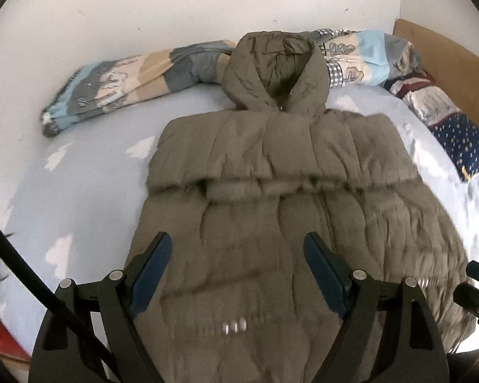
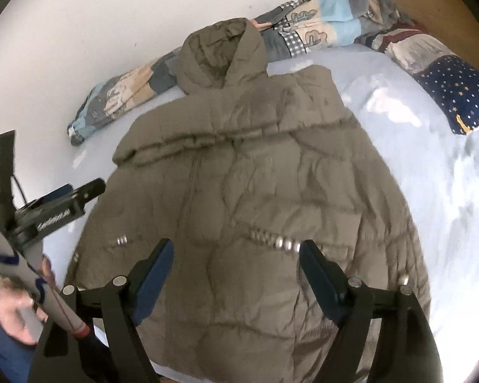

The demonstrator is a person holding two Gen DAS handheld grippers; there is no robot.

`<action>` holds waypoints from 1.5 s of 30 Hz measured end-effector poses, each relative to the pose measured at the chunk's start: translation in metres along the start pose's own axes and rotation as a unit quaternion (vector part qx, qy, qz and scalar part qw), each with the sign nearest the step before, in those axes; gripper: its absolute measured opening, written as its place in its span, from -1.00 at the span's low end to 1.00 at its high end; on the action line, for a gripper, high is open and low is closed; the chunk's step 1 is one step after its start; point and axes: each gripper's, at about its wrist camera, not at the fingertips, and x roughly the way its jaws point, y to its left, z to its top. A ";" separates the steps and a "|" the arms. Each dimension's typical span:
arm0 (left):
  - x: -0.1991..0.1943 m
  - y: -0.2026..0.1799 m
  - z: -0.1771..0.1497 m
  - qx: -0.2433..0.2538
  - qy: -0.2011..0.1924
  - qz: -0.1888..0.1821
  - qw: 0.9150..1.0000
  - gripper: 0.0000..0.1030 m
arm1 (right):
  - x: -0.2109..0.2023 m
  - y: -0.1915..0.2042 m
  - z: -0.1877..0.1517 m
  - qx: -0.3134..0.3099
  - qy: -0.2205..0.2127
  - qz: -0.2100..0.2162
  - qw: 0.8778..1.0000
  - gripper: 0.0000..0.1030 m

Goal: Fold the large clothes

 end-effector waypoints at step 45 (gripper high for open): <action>0.321 0.027 0.356 -0.028 0.045 -0.058 0.997 -0.59 | 0.301 -0.036 0.471 -0.021 0.001 -0.078 0.997 -0.52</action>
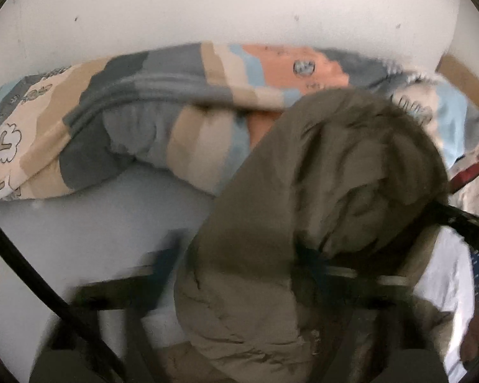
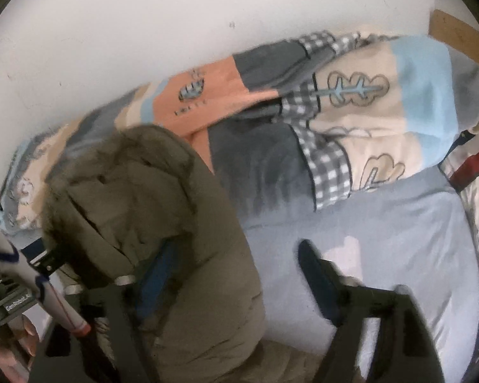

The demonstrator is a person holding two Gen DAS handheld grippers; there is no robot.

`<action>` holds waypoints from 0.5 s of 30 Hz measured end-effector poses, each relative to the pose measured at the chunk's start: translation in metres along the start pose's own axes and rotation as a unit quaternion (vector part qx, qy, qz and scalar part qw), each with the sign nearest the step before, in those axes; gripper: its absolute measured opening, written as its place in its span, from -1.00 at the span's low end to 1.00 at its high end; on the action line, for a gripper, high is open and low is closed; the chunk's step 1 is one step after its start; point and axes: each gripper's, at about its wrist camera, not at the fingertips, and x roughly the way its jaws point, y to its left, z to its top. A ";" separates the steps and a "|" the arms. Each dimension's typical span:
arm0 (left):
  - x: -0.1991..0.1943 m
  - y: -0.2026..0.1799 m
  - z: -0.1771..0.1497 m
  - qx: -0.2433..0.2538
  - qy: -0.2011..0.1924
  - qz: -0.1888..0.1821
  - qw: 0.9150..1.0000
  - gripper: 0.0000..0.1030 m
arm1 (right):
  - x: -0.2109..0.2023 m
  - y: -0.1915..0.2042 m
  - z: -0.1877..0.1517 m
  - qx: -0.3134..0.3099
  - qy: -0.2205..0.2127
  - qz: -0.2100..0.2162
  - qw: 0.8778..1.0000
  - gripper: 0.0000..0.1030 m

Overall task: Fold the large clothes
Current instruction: 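Grasp the jacket hood with both tools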

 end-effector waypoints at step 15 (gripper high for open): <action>-0.156 -0.007 -0.087 0.041 -0.039 -0.057 0.997 -0.63 | -0.147 0.002 -0.096 -0.015 -0.066 0.064 0.996 -0.79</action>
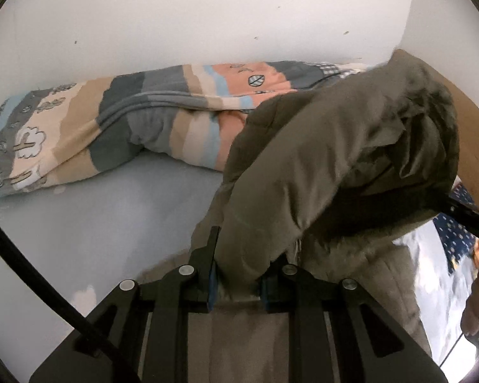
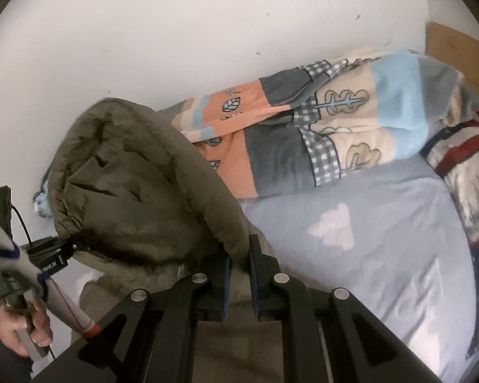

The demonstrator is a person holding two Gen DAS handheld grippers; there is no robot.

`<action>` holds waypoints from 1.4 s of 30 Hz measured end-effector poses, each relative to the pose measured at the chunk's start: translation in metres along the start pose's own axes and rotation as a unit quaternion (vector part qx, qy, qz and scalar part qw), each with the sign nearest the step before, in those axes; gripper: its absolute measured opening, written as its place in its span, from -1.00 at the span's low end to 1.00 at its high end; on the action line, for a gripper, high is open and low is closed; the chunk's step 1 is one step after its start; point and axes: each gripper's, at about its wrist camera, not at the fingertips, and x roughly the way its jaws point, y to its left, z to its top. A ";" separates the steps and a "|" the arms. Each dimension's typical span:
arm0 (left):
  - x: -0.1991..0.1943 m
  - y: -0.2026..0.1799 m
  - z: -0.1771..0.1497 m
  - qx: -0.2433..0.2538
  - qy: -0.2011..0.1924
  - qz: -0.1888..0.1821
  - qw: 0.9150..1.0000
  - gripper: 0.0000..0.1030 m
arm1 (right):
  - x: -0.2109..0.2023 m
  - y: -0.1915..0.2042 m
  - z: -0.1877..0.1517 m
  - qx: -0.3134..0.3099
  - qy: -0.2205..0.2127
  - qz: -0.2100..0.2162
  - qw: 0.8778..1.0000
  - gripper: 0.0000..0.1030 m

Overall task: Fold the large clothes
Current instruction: 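Grasp the jacket hood with both tools, then fold the held hood down toward the hem with both tools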

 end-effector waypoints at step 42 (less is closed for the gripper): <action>-0.122 0.002 -0.199 -0.108 -0.065 0.060 0.990 0.28 | -0.151 -0.012 -0.197 0.083 -0.056 -0.007 0.995 -0.10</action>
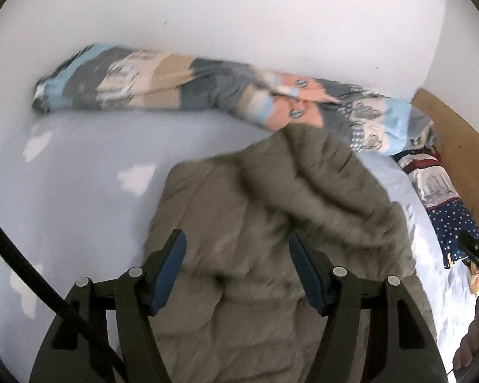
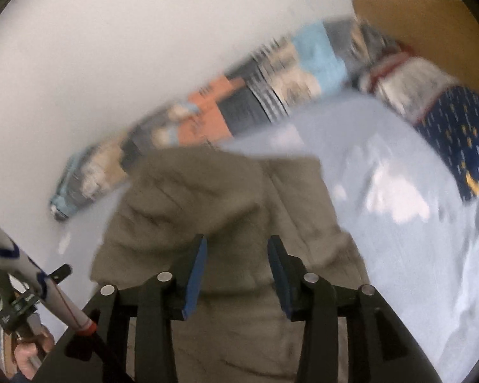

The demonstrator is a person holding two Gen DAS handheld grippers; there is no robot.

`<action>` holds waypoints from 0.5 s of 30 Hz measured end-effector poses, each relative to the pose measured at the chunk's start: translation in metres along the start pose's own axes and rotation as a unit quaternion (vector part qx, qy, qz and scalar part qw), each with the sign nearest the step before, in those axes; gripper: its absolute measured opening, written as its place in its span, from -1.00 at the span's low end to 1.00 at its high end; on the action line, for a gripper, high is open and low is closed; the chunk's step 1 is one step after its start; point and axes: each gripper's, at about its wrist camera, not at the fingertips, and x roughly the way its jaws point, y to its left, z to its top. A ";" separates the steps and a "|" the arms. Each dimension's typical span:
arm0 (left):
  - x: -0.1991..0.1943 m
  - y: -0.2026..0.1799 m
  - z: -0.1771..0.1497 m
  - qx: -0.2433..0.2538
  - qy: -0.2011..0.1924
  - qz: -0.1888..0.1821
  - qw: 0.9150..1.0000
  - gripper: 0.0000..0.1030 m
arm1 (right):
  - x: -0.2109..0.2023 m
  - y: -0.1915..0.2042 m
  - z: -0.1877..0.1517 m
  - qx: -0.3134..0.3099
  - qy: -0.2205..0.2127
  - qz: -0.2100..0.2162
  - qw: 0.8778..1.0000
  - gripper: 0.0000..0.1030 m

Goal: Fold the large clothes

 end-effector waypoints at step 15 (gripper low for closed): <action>0.139 -0.044 -0.023 0.084 0.065 0.037 0.994 0.34 | 0.146 0.034 -0.014 -0.105 0.085 -0.007 0.991 -0.04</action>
